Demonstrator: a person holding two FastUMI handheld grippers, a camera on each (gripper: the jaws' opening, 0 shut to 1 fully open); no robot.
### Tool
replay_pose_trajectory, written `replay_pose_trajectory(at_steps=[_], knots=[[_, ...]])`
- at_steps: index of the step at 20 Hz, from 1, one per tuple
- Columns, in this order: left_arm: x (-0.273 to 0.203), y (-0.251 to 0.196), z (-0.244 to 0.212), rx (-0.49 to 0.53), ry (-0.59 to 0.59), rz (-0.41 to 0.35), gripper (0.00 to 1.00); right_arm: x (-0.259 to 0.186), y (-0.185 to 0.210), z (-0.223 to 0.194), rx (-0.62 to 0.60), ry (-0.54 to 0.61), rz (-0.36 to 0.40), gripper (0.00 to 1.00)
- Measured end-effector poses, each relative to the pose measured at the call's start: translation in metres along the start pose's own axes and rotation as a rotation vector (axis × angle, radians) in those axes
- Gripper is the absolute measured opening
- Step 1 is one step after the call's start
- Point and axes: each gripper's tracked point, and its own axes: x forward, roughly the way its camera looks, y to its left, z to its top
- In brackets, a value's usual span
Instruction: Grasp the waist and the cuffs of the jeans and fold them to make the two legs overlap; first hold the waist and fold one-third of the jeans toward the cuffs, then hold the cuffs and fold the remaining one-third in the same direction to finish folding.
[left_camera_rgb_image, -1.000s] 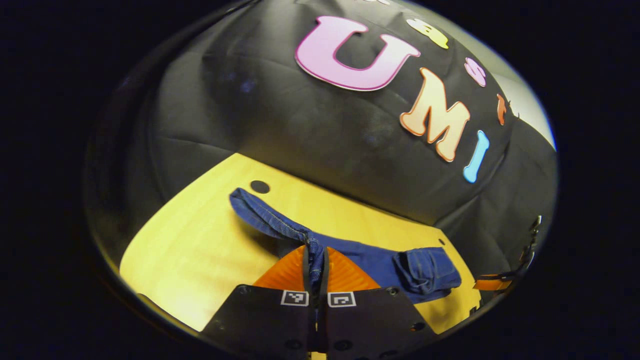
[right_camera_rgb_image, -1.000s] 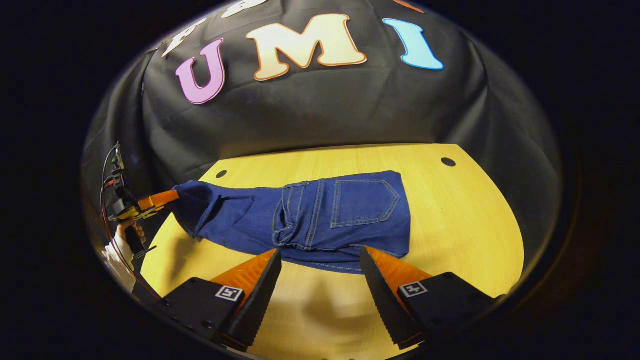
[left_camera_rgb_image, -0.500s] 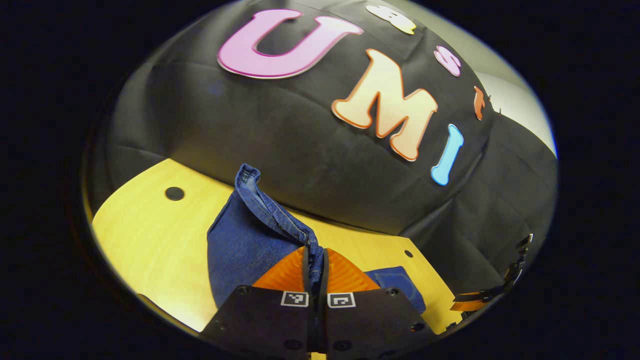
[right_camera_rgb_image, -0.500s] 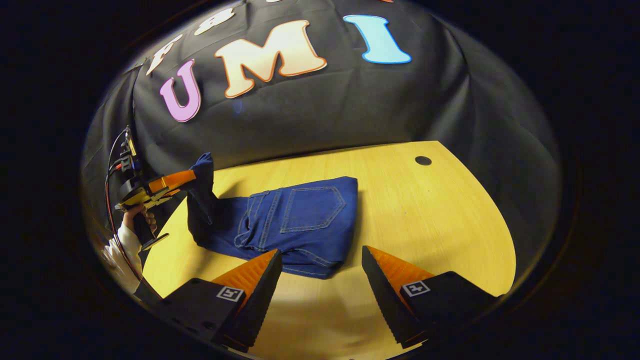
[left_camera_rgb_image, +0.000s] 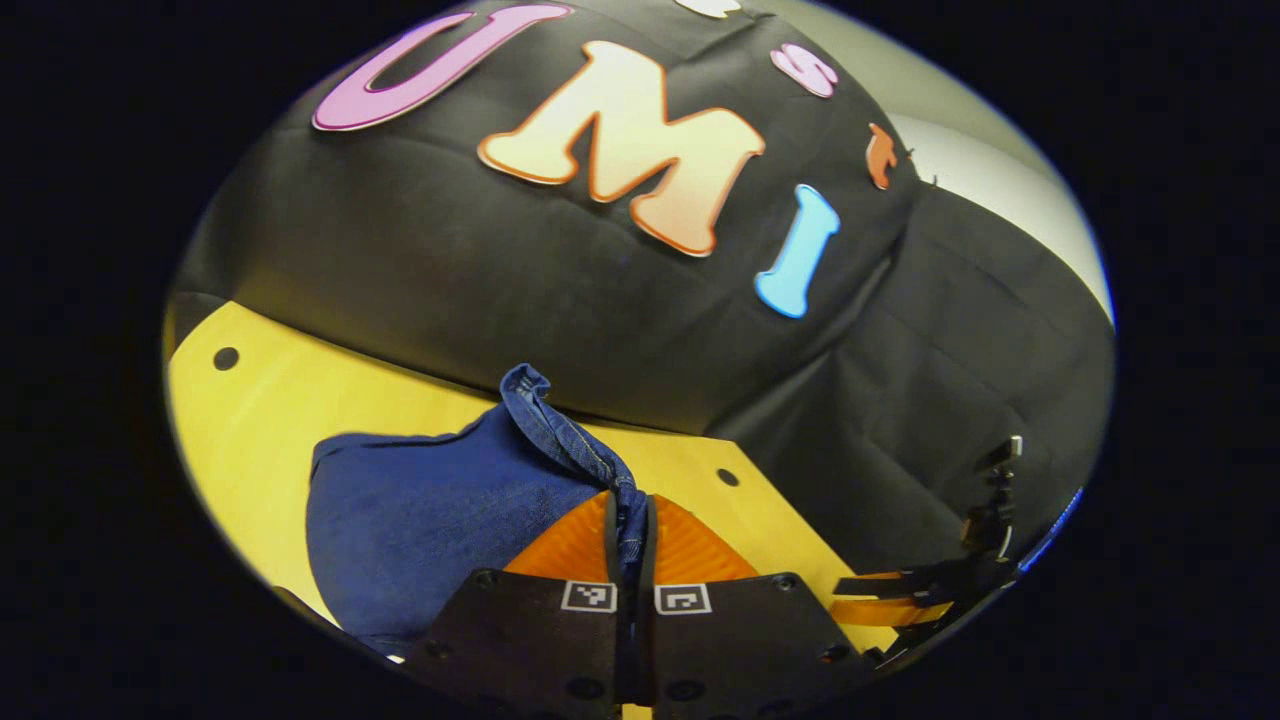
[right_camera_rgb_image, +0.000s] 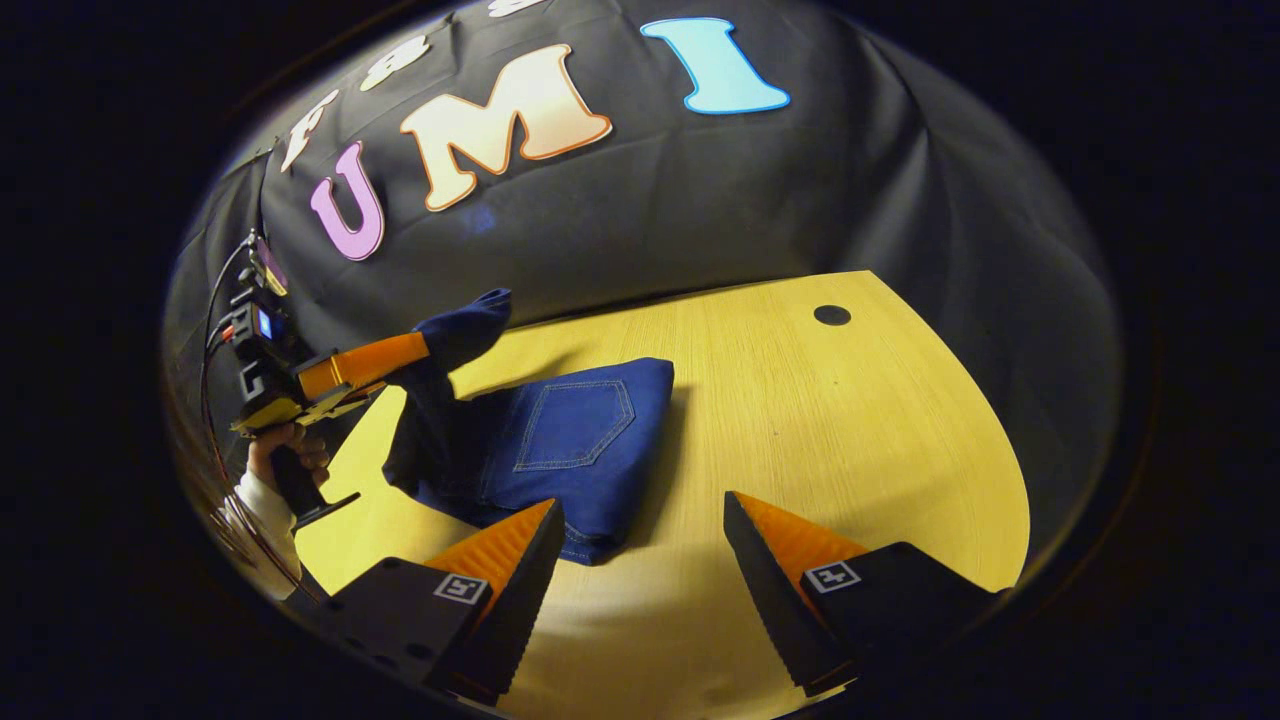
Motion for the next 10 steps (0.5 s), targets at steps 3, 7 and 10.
replay_pose_trajectory(at_steps=[3, 7, 10], knots=[[0.006, -0.041, -0.043, 0.089, 0.090, -0.069, 0.00, -0.002, -0.004, -0.001, -0.019, -0.005, 0.011, 0.94], [0.011, -0.056, -0.118, 0.271, 0.248, -0.077, 0.00, -0.009, -0.007, -0.004, -0.019, -0.009, 0.021, 0.98], [0.016, -0.040, -0.148, 0.338, 0.325, 0.001, 0.00, -0.018, -0.010, -0.004, -0.020, -0.026, 0.016, 0.94]])
